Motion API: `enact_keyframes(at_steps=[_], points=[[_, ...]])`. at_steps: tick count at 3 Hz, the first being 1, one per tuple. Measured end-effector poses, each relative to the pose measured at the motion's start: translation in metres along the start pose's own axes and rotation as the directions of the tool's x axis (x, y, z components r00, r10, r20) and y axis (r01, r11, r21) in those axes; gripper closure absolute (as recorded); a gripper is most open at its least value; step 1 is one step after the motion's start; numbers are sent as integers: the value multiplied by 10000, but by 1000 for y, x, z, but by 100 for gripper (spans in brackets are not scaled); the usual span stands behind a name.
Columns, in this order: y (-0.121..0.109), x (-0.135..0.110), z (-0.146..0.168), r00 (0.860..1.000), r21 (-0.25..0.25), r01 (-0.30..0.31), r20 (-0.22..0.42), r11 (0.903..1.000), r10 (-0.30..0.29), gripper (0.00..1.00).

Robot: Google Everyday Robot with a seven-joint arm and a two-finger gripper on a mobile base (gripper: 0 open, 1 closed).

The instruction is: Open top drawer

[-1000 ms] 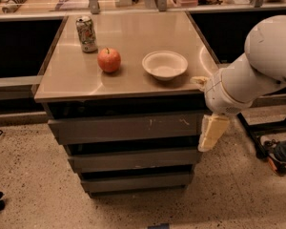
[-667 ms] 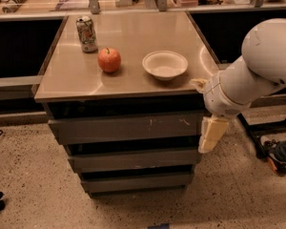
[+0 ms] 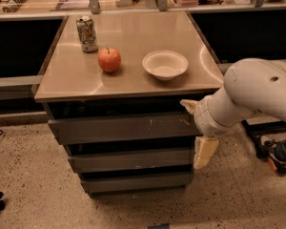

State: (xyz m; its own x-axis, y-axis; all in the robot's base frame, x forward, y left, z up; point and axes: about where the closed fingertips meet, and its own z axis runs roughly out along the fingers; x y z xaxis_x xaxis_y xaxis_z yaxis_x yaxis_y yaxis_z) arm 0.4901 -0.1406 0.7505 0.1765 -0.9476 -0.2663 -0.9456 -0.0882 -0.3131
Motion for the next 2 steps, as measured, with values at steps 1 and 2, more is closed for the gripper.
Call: enact_keyframes(at_steps=[1, 2], points=[[1, -1, 32, 9986, 114, 439, 290, 9990, -443, 0], [-6, -1, 55, 9959, 371, 681, 577, 9970, -702, 0]])
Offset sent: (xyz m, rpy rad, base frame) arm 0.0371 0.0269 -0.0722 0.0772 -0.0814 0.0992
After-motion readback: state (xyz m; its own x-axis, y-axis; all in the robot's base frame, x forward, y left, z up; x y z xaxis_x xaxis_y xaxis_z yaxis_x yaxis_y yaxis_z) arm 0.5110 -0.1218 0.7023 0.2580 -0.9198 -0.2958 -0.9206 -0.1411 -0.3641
